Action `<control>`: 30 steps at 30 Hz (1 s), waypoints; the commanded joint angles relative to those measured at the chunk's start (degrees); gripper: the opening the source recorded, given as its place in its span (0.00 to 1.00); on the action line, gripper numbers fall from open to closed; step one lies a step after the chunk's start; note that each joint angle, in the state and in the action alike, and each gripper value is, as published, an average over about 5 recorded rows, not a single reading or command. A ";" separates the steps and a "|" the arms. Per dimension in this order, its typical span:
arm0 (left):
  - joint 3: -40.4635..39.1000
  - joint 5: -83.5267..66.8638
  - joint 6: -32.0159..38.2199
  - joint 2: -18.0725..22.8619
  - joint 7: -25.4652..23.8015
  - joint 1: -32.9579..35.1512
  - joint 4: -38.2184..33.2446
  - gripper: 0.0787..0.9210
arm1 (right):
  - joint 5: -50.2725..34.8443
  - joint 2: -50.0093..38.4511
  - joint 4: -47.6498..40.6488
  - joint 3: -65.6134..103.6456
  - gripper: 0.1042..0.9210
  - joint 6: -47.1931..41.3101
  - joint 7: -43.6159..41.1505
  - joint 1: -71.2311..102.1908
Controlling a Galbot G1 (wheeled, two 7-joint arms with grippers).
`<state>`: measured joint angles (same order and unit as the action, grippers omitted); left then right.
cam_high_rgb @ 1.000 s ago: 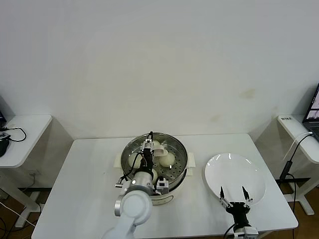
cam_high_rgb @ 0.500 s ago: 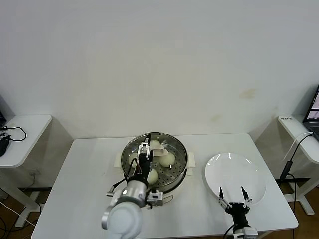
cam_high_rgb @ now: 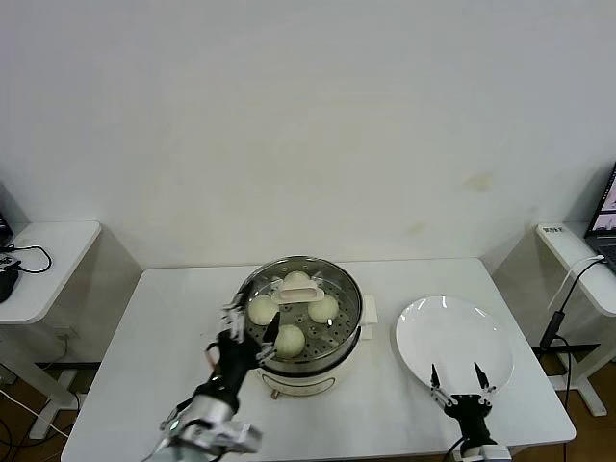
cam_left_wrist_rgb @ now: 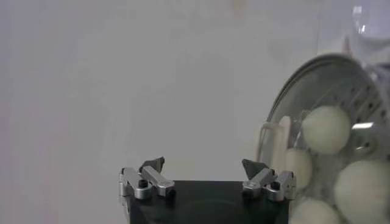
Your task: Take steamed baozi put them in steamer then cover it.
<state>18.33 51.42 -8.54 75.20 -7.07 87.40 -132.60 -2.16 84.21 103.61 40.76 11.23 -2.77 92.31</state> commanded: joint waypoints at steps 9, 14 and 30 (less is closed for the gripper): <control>21.93 -67.48 19.69 0.18 16.08 22.56 7.73 0.88 | -6.26 -7.67 9.52 -0.96 0.88 -4.40 -3.60 9.39; 23.21 -67.52 20.16 0.33 16.39 23.81 8.96 0.88 | -7.01 -9.43 12.48 -1.34 0.88 -5.05 -4.80 13.54; 21.23 -66.46 18.48 1.36 17.50 26.10 7.94 0.88 | -8.78 -10.27 18.26 -1.88 0.88 -11.76 -5.39 17.95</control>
<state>38.97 -10.52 9.45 76.21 9.03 111.18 -125.08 -9.16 75.09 117.44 39.11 4.72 -8.21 106.46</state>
